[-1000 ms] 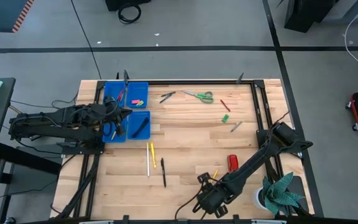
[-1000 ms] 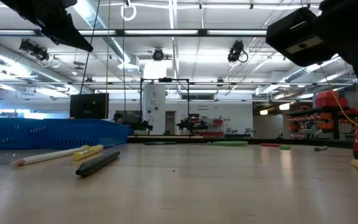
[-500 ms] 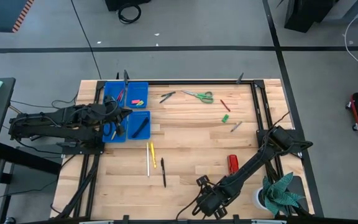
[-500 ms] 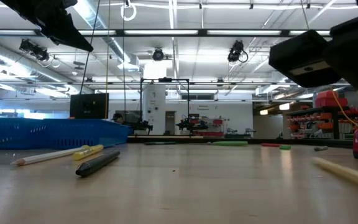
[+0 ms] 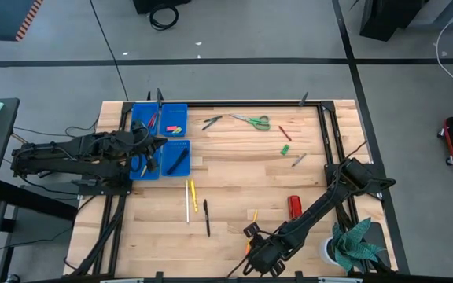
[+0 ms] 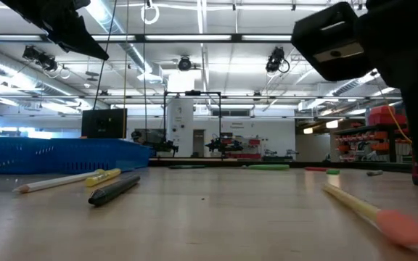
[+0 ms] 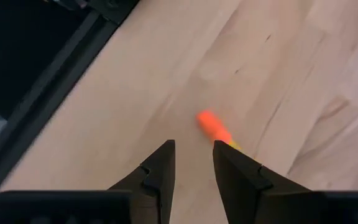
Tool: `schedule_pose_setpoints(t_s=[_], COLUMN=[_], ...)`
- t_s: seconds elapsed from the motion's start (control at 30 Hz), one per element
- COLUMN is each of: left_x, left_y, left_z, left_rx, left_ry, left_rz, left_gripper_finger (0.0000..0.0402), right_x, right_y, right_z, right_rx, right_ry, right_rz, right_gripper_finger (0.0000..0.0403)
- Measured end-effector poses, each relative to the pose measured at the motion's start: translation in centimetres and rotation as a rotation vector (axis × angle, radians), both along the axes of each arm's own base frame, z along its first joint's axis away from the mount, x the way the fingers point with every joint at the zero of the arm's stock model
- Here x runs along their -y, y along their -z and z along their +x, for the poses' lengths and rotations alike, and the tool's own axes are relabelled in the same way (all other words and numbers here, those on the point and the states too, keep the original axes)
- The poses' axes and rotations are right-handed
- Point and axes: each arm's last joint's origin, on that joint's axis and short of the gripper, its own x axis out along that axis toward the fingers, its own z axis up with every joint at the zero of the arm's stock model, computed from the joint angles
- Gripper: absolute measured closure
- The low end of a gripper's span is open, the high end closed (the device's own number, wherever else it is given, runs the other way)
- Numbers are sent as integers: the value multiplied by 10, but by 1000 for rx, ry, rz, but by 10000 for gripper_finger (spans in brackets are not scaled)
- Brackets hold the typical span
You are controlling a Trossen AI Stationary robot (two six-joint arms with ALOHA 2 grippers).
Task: Sort crayons/erasers/pens/pencils in bins
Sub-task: Put the yellow pencil into the bottom left blue bin
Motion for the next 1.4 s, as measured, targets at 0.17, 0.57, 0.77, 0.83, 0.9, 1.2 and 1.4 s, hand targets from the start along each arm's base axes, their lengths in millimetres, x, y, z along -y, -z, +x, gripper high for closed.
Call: schedule_pose_setpoints(t_s=[0.17,0.57,0.77,0.83,0.9,1.2,1.4], left_x=[0,0,0,0,0,0,0], left_y=[0,0,0,0,0,0,0], left_z=[0,0,0,0,0,0,0], left_rx=[1,-1,-2,-2,-2,-1,-2], left_ry=[0,2,2,2,2,2,2], left_rz=[0,4,4,4,4,4,4], left_gripper_finger=[376,376,374,377,380,372,373], right_x=[8,8,9,9,10,16,20], right_y=[-1,-1,0,1,3,23,29], right_z=[10,9,9,10,9,1,0], right_rx=[39,-6,-2,-3,-11,-4,-5], right_ry=[-30,-52,-73,-76,-80,-78,-61], right_rz=[-12,30,14,9,1,19,59], right_gripper_finger=[288,288,288,288,288,288,288])
